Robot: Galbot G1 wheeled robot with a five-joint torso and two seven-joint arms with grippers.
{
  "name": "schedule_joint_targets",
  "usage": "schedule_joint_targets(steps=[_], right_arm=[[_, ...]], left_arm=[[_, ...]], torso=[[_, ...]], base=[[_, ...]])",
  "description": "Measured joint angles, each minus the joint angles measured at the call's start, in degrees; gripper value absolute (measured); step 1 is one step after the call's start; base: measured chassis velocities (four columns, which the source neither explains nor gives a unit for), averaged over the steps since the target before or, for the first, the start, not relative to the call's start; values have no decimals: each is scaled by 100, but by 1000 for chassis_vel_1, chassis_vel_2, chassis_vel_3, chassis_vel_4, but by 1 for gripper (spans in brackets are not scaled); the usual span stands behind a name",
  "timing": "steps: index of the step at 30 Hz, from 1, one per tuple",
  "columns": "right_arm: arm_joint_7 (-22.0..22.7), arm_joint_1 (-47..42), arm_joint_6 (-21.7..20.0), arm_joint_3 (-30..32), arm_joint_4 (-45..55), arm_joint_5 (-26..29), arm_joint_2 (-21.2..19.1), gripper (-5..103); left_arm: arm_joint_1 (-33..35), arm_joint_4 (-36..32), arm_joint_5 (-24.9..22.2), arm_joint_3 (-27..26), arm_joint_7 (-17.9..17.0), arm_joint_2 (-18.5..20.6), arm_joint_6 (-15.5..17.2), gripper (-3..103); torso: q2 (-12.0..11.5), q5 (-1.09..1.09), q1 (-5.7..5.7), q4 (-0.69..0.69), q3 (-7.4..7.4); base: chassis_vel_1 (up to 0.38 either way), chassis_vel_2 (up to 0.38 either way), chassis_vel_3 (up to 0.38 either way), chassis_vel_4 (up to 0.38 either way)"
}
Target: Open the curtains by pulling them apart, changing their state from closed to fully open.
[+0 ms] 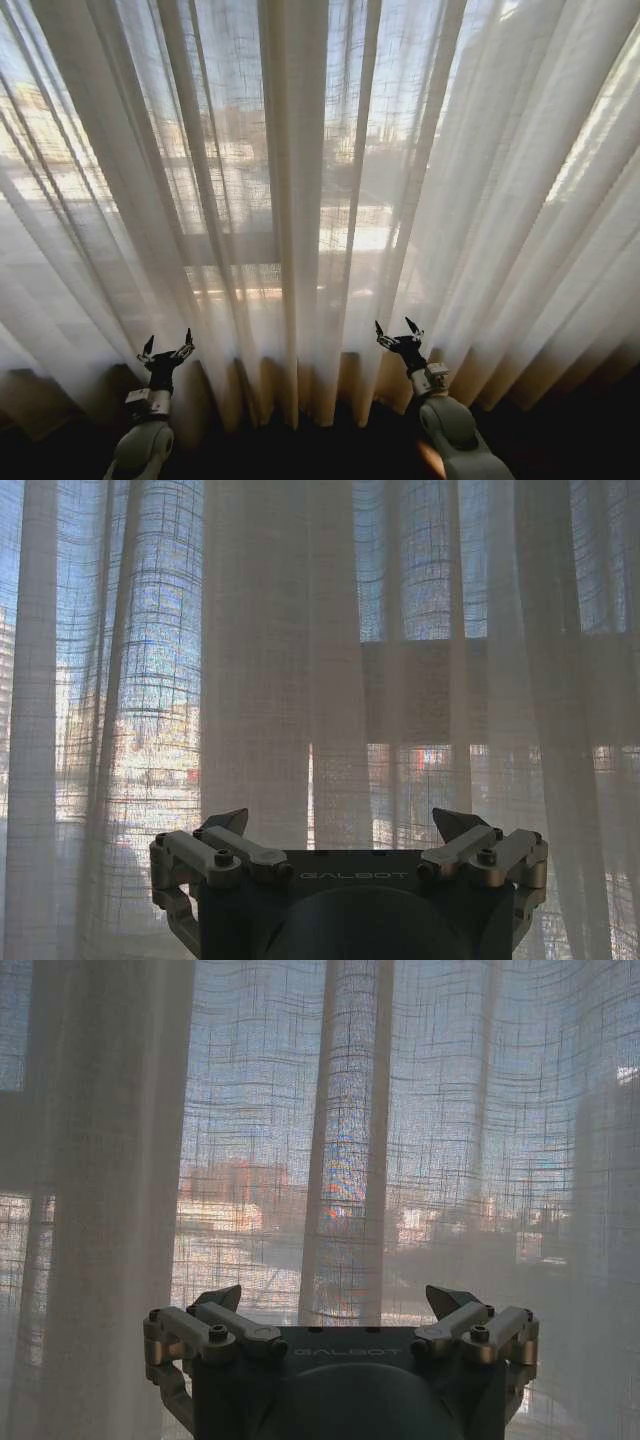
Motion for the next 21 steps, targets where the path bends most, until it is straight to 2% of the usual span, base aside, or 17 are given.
schedule_joint_targets(steps=[6,8,21], right_arm=[[138,331,-21,-172,-323,-255,-51,100],[201,595,-172,-252,-539,-349,-74,100],[501,1647,-125,-623,-1799,-372,-145,100]], left_arm=[[0,0,0,0,0,0,0,100],[1,0,0,0,0,0,0,100],[1,0,0,0,0,0,0,100]], torso=[[0,0,-1,-1,-1],[1,0,-4,0,-2],[1,0,-3,-1,-1]], base=[[0,0,0,0],[0,0,0,0],[0,0,0,0]])
